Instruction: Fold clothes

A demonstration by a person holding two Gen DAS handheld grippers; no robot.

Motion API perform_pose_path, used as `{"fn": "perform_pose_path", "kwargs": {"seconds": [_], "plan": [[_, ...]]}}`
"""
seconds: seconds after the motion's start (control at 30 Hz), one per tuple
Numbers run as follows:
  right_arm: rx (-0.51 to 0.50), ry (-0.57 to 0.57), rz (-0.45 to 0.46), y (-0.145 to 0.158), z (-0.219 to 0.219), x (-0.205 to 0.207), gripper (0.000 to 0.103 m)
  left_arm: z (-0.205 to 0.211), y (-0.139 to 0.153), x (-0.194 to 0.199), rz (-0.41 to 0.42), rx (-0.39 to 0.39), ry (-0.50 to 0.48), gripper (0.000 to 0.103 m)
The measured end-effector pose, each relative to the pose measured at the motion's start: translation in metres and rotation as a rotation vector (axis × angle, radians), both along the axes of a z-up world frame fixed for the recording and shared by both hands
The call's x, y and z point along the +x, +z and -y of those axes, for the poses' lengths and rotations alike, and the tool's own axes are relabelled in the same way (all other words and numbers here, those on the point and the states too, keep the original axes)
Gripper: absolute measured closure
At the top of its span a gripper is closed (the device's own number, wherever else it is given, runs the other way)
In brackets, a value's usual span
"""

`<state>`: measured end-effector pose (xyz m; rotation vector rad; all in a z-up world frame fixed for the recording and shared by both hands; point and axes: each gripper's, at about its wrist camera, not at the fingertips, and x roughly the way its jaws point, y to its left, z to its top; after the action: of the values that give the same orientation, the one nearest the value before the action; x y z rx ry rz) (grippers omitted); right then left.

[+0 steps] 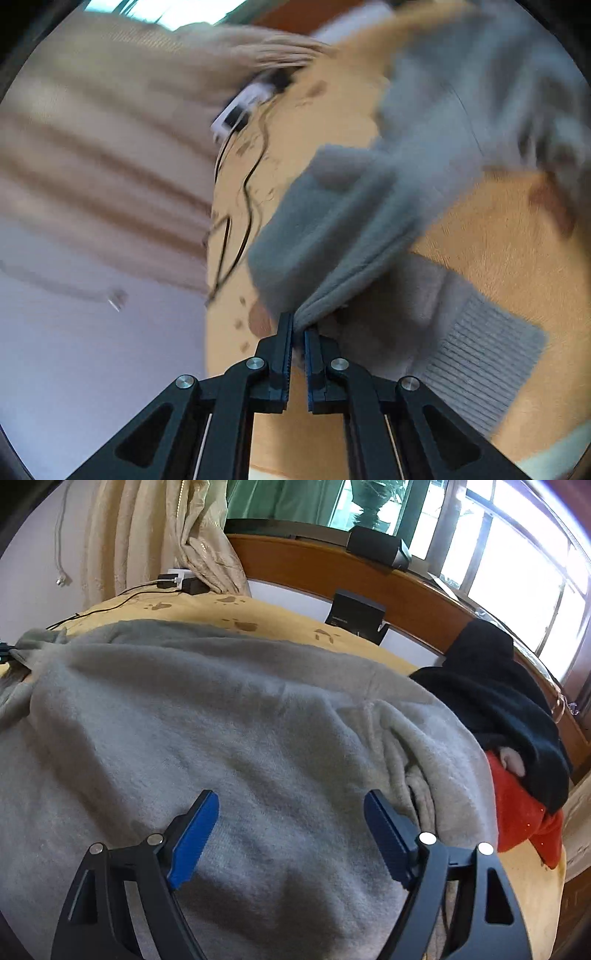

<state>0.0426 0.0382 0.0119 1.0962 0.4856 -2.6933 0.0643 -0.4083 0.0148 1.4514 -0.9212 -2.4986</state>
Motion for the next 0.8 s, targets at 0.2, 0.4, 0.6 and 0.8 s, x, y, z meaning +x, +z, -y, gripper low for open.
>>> {"fn": "perform_pose_path", "kwargs": {"seconds": [0.2,0.4,0.6,0.8], "plan": [[-0.009,-0.001,0.058,-0.006,-0.001,-0.008,0.019,0.035,0.055,-0.016,-0.139,0.288,0.151,0.094],[-0.050,-0.005,0.082,-0.006,-0.007,-0.011,0.019,0.030,0.094,-0.033,-0.254,0.621,0.137,0.094],[-0.081,-0.009,0.102,-0.007,-0.010,-0.014,0.019,-0.038,0.062,-0.102,-0.114,0.679,-0.024,0.094],[-0.099,-0.012,0.110,-0.006,-0.014,-0.017,0.019,-0.075,0.016,-0.157,0.046,0.749,-0.053,0.093]]}}
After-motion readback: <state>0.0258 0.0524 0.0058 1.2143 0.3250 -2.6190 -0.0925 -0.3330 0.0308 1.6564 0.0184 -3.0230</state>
